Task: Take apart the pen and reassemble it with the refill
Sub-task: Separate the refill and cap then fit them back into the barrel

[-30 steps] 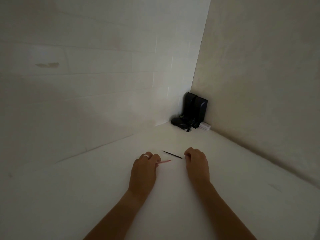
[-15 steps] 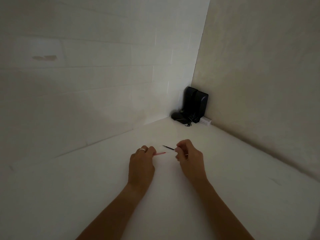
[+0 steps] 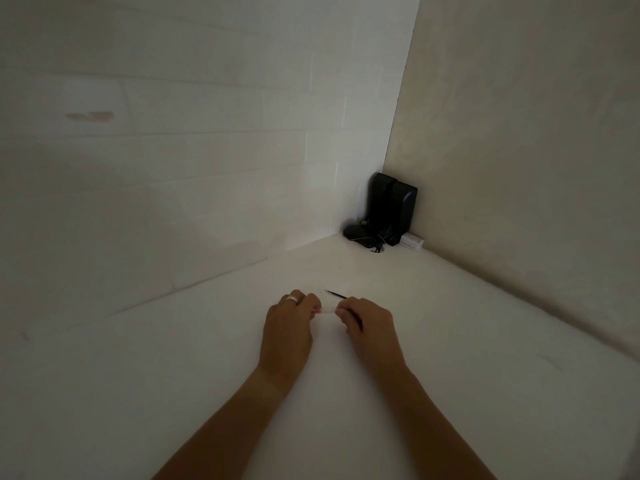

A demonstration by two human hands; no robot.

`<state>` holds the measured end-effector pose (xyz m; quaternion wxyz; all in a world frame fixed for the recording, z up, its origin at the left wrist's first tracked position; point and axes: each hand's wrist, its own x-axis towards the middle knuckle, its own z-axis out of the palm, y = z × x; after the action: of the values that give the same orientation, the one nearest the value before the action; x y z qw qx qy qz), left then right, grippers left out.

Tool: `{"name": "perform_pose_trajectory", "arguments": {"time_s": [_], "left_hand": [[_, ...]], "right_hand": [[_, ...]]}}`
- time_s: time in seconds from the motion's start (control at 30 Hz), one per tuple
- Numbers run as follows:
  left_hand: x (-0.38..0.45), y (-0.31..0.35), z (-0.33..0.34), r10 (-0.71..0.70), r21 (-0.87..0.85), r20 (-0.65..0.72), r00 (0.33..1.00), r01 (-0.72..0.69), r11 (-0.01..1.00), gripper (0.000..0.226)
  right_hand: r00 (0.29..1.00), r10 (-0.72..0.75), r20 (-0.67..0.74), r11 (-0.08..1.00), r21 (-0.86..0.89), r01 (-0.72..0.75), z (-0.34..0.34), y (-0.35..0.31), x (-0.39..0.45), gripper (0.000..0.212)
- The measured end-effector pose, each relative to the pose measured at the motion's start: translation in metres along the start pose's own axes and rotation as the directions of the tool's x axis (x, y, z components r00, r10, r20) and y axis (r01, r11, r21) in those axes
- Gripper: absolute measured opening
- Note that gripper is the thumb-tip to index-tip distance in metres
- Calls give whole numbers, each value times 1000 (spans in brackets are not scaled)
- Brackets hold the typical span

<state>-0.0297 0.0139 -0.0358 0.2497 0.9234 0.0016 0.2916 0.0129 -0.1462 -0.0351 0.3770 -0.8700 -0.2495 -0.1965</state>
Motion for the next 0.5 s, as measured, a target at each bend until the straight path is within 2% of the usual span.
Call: {"name": "perform_pose_trajectory", "arguments": {"time_s": [0.17, 0.37, 0.5], "left_hand": [[0, -1, -2, -35, 16, -21, 999, 35, 999, 32], [-1, 1, 0, 3, -14, 28, 1000, -3, 1000, 33], [-1, -1, 1, 8, -23, 44, 999, -7, 1000, 31]], "right_hand": [[998, 63, 25, 995, 72, -65, -2, -3, 0, 6], [1000, -15, 17, 1000, -27, 15, 0, -3, 0, 12], [999, 19, 32, 1000, 19, -20, -1, -3, 0, 13]]}}
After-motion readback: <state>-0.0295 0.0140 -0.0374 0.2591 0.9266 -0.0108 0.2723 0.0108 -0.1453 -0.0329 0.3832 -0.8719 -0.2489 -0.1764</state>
